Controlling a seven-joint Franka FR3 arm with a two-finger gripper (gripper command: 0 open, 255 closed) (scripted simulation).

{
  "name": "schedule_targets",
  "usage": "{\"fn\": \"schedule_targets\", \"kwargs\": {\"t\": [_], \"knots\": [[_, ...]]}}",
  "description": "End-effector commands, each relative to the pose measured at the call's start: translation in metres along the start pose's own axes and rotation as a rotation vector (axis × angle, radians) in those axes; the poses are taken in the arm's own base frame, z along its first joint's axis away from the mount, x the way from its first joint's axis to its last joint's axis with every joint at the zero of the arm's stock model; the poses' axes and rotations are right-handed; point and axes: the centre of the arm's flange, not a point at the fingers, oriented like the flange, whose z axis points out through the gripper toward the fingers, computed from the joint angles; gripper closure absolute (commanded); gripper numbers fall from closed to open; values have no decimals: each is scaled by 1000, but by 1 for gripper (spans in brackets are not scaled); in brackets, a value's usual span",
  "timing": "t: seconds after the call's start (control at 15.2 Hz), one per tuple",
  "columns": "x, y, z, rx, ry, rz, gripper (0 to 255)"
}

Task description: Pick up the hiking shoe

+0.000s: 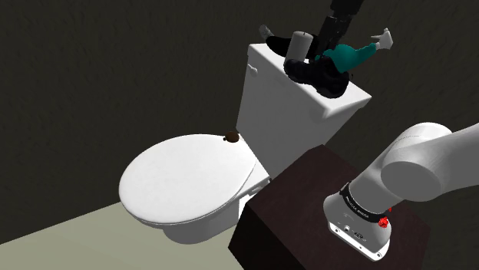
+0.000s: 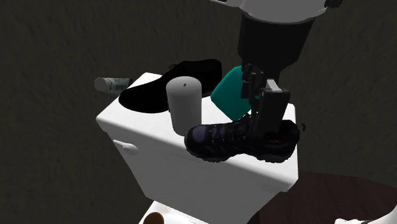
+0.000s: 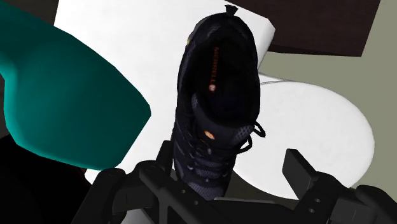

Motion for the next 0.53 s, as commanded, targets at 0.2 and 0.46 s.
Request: {"fn": "schedule_targets", "kwargs": {"t": [0.2, 0.46], "knots": [[-1, 0, 23, -1, 0, -2, 0], [-1, 1, 24, -1, 0, -2, 255]]}}
